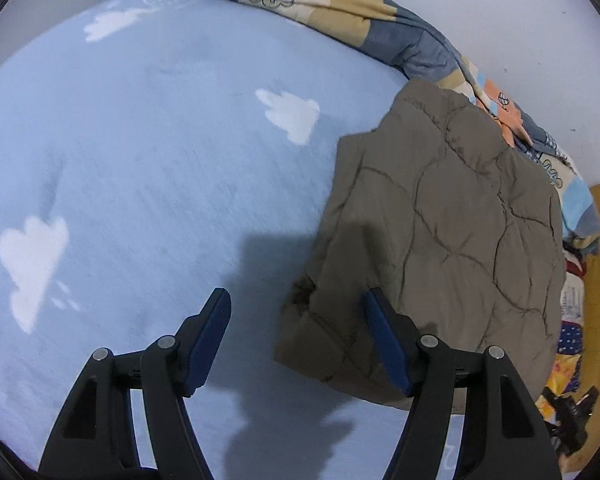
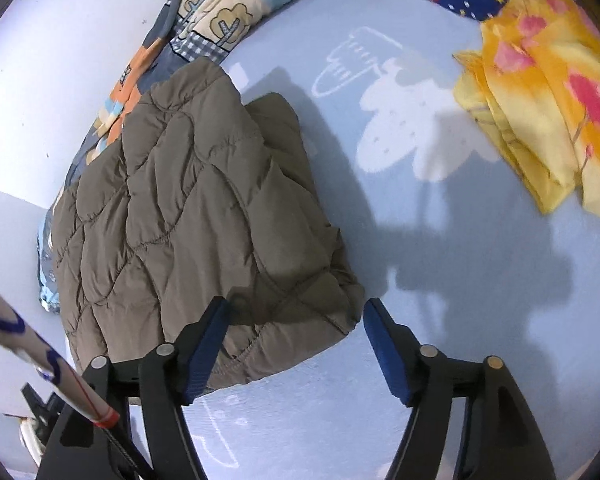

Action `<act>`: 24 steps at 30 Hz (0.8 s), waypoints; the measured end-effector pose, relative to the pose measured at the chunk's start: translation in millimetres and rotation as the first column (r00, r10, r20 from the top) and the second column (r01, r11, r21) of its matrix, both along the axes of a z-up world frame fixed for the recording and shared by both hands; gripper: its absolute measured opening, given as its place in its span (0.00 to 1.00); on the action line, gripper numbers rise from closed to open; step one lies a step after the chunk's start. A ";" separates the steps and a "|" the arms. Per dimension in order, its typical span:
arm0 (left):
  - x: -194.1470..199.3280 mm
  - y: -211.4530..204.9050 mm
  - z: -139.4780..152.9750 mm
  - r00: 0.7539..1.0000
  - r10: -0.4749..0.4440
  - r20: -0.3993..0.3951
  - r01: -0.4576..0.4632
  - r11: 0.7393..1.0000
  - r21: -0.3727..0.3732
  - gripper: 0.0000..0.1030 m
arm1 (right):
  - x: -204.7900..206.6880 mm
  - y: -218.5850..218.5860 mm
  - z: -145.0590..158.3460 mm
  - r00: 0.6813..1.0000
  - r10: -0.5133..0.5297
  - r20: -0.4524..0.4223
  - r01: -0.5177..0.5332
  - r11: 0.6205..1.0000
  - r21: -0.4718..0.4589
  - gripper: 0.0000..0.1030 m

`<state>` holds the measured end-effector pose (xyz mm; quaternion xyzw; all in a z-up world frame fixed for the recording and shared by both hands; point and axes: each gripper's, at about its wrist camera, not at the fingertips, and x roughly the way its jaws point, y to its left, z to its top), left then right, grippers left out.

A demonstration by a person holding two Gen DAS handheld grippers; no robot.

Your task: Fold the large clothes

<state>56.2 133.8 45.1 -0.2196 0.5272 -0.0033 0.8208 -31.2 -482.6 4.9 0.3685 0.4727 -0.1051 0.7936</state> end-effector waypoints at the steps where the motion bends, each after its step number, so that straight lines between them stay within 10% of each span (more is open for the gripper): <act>1: 0.3 -2.2 -0.4 1.000 -0.006 0.005 0.006 1.000 0.000 0.66 | -0.3 -0.6 -2.3 1.000 -0.005 0.002 0.005 1.000 0.014 0.73; 24: 9.3 -0.3 -43.6 0.995 0.092 -0.034 -0.098 0.943 -0.318 0.67 | 11.2 -1.3 -53.8 0.984 -0.154 0.088 0.120 0.945 0.305 0.88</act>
